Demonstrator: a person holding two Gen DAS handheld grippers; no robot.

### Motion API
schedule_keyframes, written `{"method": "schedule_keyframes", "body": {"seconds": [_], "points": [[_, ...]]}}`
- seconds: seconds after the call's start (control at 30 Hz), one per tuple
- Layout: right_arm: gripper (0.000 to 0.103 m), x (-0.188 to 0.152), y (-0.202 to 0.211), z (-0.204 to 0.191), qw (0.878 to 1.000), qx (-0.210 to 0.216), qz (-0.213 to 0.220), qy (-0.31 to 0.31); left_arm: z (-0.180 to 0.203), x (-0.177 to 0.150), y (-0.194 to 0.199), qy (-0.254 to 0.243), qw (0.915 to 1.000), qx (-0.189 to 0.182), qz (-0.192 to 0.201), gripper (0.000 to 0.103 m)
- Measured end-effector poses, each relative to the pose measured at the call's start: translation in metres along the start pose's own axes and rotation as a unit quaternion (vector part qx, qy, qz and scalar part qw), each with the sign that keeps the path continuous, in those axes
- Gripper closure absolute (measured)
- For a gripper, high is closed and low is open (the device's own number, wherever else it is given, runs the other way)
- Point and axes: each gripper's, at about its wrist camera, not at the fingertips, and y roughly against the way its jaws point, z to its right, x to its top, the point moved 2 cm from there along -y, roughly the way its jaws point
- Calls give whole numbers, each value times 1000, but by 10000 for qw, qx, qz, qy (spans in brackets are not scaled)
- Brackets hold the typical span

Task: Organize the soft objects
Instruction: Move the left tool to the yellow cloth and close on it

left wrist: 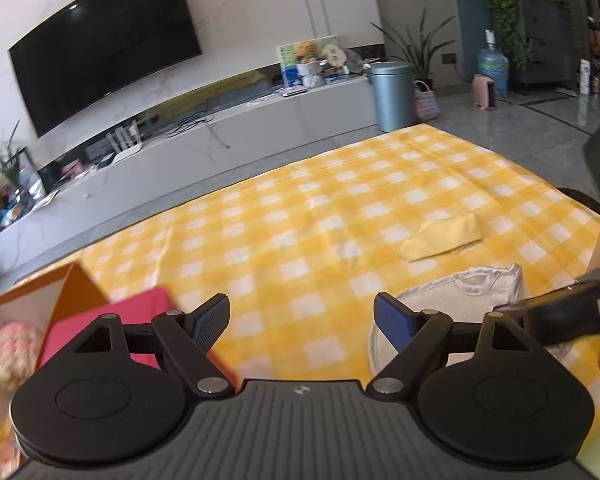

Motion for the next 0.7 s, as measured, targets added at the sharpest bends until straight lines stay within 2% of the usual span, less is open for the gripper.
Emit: {"method": "schedule_keyframes", "body": {"seconds": [0.1,0.13,0.33,0.5,0.63,0.7], "points": [[97,2,1,1,10000,10,62,-29,3,6,-19,-2,9999,102,82,7],[97,2,1,0,10000,17,74,-16,4,9,-23,53,9999,21,137,7],[97,3,-2,-4,9994,-226,220,135,18,18,-46,417,9957,-799,197,8],[97,0,-9,-3,9995,-235,174,141,34,24,-60,266,9931,-1080,382,8],[97,-2,-12,-5,9993,-247,138,226,44,31,-78,239,9870,-1556,332,8],[97,-2,-12,-5,9993,-251,147,233,51,33,-87,166,9811,-1908,259,7]]}}
